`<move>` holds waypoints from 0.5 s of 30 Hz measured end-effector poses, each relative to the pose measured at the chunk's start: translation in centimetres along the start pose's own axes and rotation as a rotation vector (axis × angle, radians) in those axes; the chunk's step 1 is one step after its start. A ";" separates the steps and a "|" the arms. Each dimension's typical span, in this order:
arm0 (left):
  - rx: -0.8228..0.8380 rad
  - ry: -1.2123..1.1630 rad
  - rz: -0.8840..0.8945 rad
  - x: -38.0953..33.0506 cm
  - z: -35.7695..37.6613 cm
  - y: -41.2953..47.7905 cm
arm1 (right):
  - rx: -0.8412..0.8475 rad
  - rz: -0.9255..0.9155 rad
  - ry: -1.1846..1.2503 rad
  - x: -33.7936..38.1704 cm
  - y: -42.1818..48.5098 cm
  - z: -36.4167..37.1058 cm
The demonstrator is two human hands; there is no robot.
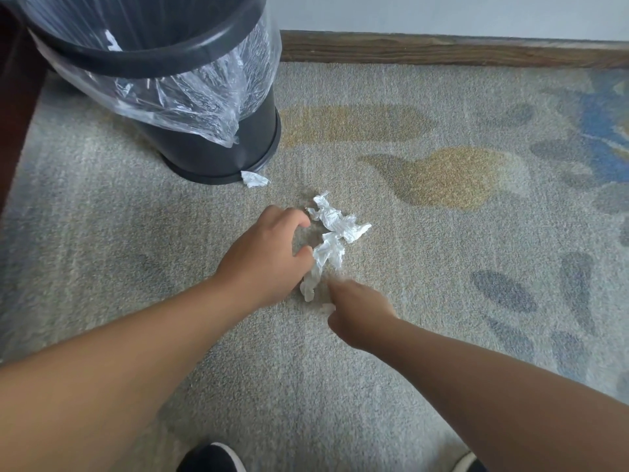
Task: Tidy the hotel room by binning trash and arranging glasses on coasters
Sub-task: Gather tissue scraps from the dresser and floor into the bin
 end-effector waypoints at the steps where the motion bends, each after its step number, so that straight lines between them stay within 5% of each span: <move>1: 0.002 0.002 -0.003 0.0 0.0 0.0 | -0.002 0.009 -0.003 -0.2 -0.1 -0.2; 15: -0.004 -0.014 0.009 -1.0 -0.9 0.3 | -0.148 -0.094 0.100 1.3 -1.3 -6.7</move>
Point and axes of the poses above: each hand's wrist, its own y-axis towards the middle knuckle, its own z-axis out of the palm, x = y × z, the point moved 6 cm from there along y, towards the middle knuckle, and after that the axes turned 14 degrees about y, right-handed, at the moved point
